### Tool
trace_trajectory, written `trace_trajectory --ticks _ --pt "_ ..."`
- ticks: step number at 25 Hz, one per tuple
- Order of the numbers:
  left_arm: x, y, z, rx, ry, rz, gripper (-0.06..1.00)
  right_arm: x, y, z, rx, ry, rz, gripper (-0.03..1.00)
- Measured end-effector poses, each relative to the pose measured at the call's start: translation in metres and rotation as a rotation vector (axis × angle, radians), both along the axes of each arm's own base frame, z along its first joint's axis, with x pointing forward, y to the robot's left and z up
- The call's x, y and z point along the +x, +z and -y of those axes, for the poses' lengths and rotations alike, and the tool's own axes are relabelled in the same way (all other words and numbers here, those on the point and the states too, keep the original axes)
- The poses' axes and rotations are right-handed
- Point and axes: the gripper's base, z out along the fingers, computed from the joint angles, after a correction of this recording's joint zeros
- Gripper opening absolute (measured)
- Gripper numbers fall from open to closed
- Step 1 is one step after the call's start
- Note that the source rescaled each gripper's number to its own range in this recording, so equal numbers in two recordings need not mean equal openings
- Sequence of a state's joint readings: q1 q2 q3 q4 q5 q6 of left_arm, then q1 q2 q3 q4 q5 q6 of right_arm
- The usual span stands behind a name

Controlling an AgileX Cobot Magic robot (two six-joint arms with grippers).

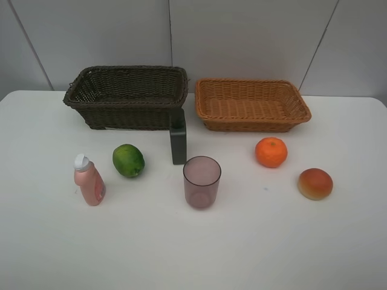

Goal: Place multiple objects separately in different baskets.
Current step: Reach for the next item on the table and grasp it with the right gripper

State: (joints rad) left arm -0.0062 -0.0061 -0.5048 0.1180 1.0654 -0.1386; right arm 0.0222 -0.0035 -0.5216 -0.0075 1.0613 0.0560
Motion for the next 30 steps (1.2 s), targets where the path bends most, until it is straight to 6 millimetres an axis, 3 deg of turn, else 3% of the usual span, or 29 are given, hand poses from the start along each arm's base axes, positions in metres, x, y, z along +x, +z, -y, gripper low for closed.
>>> trace_trajectory --ticks 8,12,17,30 --pt "0.000 0.000 0.000 0.000 0.000 0.000 1.00 0.000 0.000 -0.001 0.006 0.004 -0.001 0.85" --pt "0.000 0.000 0.000 0.000 0.000 0.001 1.00 0.011 0.000 0.000 0.004 -0.001 -0.071 0.85" --pt "0.000 0.000 0.000 0.000 0.000 0.001 1.00 0.041 -0.002 -0.002 0.004 0.001 -0.254 0.85" --pt "0.000 0.000 0.000 0.000 0.000 0.001 1.00 0.135 0.031 -0.003 -0.011 -0.003 -0.498 0.85"
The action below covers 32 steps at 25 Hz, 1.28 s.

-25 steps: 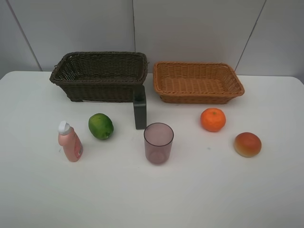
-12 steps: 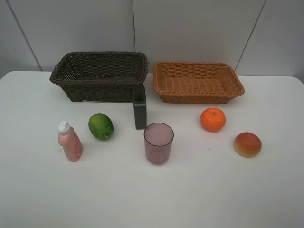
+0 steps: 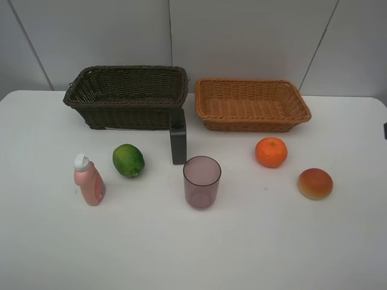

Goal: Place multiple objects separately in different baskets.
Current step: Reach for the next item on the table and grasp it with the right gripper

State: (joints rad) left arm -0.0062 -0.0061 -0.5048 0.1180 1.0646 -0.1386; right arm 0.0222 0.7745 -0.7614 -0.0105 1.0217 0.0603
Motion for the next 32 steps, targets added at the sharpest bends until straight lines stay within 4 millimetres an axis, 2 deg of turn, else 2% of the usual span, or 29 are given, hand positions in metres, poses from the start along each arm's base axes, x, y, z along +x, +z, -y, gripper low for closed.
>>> trace_trajectory --ticks 3,6,13,22,32 --pt "0.000 0.000 0.000 0.000 0.000 0.000 1.00 0.024 -0.007 0.001 -0.026 -0.001 -0.078 0.85" --pt "0.000 0.000 0.000 0.000 0.000 0.000 1.00 0.047 -0.023 0.002 -0.048 0.002 -0.164 0.85" --pt "0.000 0.000 0.000 0.000 0.000 0.000 1.00 0.086 -0.057 0.001 -0.044 -0.003 -0.258 0.85" --pt "0.000 0.000 0.000 0.000 0.000 0.000 1.00 0.113 -0.093 -0.018 -0.060 0.079 -0.334 0.85" --pt "0.000 0.000 0.000 0.000 0.000 0.000 1.00 0.135 -0.140 -0.020 -0.097 0.104 -0.448 0.85"
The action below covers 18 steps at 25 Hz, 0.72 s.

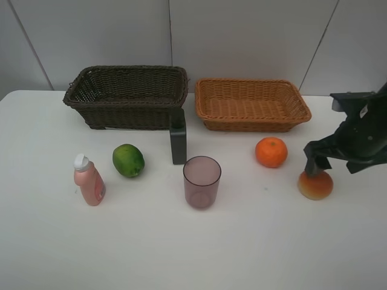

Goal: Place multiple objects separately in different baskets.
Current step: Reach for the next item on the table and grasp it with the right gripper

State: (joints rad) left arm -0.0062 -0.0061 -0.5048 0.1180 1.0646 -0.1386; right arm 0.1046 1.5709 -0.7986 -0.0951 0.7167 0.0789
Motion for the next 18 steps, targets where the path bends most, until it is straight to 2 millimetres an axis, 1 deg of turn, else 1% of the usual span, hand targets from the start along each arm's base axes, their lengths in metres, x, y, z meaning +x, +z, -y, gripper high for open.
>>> trace_trajectory --ticks 4,10,18 --pt "0.000 0.000 0.000 0.000 0.000 0.000 1.00 0.004 -0.010 -0.006 0.001 0.022 -0.014 0.85" --pt "0.000 0.000 0.000 0.000 0.000 0.000 1.00 0.007 -0.022 -0.006 -0.009 0.033 -0.037 0.85" --pt "0.000 0.000 0.000 0.000 0.000 0.000 1.00 0.011 -0.023 -0.007 -0.006 0.039 -0.005 0.85"
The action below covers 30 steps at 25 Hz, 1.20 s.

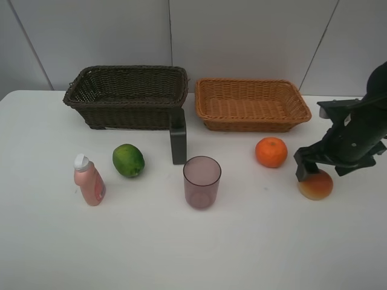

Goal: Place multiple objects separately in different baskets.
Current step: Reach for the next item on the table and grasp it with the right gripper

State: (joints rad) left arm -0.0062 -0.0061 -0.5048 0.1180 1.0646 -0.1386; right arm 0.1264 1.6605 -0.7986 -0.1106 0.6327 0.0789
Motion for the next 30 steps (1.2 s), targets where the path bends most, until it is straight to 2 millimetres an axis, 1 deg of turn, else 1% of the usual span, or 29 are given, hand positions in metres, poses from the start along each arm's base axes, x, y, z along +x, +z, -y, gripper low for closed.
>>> trace_trajectory --ticks 5,25,30 --pt "0.000 0.000 0.000 0.000 0.000 0.000 1.00 0.001 -0.001 0.000 0.001 0.000 0.002 0.85" --pt "0.000 0.000 0.000 0.000 0.000 0.000 1.00 0.007 -0.038 0.000 -0.024 0.025 -0.081 0.85" --pt "0.000 0.000 0.000 0.000 0.000 0.000 1.00 0.007 -0.041 0.000 -0.024 0.026 -0.087 0.85"
